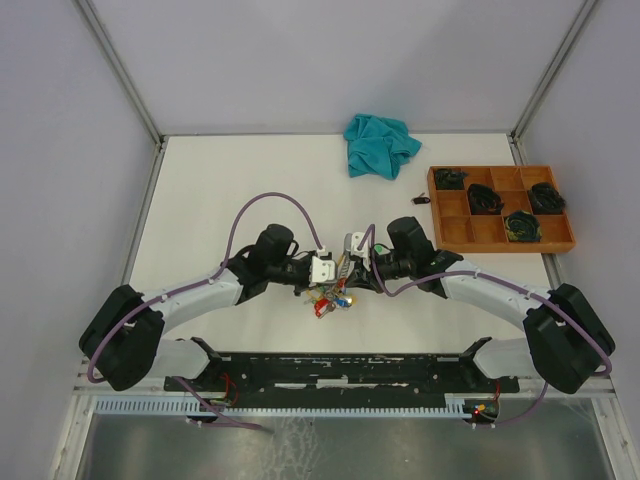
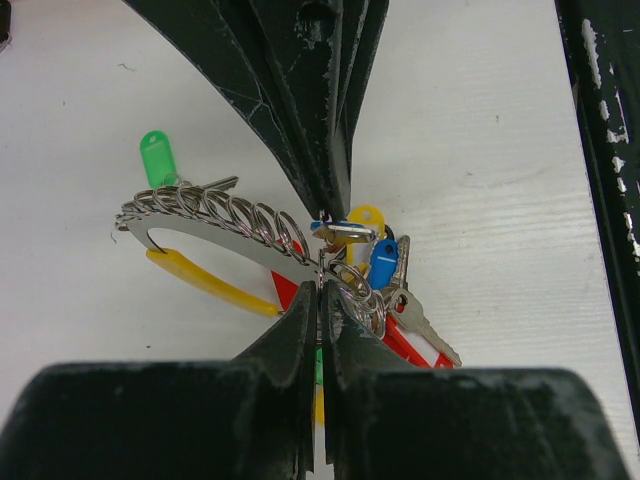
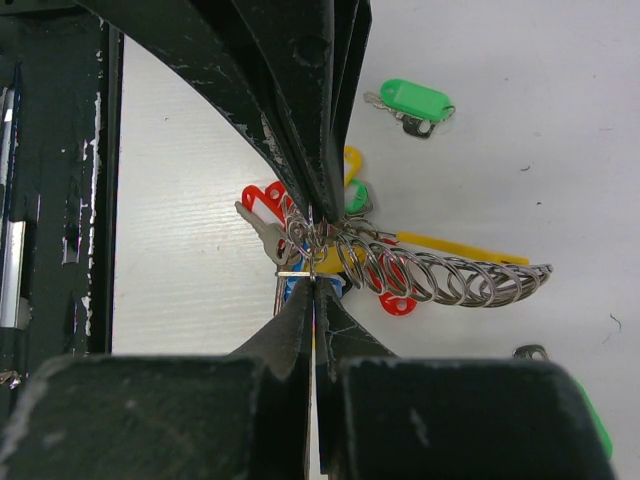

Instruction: Put the keys on the keyring

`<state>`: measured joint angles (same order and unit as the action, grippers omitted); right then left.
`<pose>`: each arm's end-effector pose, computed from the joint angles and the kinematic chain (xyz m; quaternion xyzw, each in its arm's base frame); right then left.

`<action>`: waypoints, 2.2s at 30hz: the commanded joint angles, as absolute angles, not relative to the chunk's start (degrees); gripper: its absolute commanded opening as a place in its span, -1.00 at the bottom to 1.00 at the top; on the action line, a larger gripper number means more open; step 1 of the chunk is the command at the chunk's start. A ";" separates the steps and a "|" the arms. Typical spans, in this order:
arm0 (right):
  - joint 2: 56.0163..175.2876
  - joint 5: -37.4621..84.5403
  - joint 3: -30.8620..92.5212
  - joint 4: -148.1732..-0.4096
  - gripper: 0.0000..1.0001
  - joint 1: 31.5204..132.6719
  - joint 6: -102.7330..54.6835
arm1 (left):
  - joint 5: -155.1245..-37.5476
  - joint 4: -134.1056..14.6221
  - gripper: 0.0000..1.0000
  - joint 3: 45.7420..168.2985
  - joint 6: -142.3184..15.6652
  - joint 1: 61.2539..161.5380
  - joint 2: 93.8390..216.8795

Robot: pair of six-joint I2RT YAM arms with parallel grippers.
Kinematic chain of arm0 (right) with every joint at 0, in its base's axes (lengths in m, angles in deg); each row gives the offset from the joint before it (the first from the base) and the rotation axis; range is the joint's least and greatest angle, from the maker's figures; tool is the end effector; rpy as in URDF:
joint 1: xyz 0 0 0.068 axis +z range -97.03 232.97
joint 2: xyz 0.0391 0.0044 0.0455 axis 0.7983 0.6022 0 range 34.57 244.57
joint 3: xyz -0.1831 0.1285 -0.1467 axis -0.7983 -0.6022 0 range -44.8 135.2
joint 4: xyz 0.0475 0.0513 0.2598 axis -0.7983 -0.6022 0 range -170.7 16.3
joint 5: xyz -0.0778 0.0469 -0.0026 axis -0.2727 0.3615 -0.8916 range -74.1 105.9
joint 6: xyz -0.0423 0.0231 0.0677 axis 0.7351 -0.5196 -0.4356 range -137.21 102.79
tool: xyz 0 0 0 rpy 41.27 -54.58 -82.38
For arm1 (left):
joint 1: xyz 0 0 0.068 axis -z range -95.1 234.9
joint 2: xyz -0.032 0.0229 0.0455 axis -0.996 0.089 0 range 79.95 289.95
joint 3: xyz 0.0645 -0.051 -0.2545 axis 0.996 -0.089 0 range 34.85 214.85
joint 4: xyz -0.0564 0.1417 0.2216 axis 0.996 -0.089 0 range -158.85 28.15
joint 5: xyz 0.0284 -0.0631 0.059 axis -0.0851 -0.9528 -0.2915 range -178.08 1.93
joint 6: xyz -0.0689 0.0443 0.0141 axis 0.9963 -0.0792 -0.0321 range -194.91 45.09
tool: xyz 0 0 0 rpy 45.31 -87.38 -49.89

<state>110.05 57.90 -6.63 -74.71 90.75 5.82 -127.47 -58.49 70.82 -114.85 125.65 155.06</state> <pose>0.2020 0.2181 0.1788 -0.5600 0.6456 0.3721 0.3621 0.1921 -0.2263 0.1740 0.6597 0.5393 -0.3030 0.4269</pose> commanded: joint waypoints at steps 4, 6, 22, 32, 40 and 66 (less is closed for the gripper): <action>109.32 58.32 -4.03 -72.78 -0.98 91.13 6.60 | -129.38 -56.77 -0.95 73.13 -114.37 125.89 155.10; 109.25 57.74 -4.11 -72.88 -0.98 91.17 6.68 | -129.32 -56.88 -0.95 73.26 -114.37 125.94 155.09; 109.70 57.87 -3.72 -73.24 -0.98 91.68 7.26 | -129.65 -57.30 -0.95 73.79 -113.95 125.94 155.45; 107.83 54.75 -4.45 -74.54 -0.98 91.91 8.36 | -130.09 -58.79 -0.95 74.39 -114.54 125.86 155.54; 107.58 53.52 -4.23 -75.15 -0.98 92.50 8.89 | -130.91 -59.64 -0.95 75.14 -114.40 125.70 156.21; 107.52 54.15 -3.85 -73.85 -0.98 93.60 8.48 | -132.35 -59.64 -0.95 75.62 -113.32 125.75 156.90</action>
<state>109.14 53.15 -6.35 -76.59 93.04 8.44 -129.20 -61.27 72.96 -114.83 125.65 156.33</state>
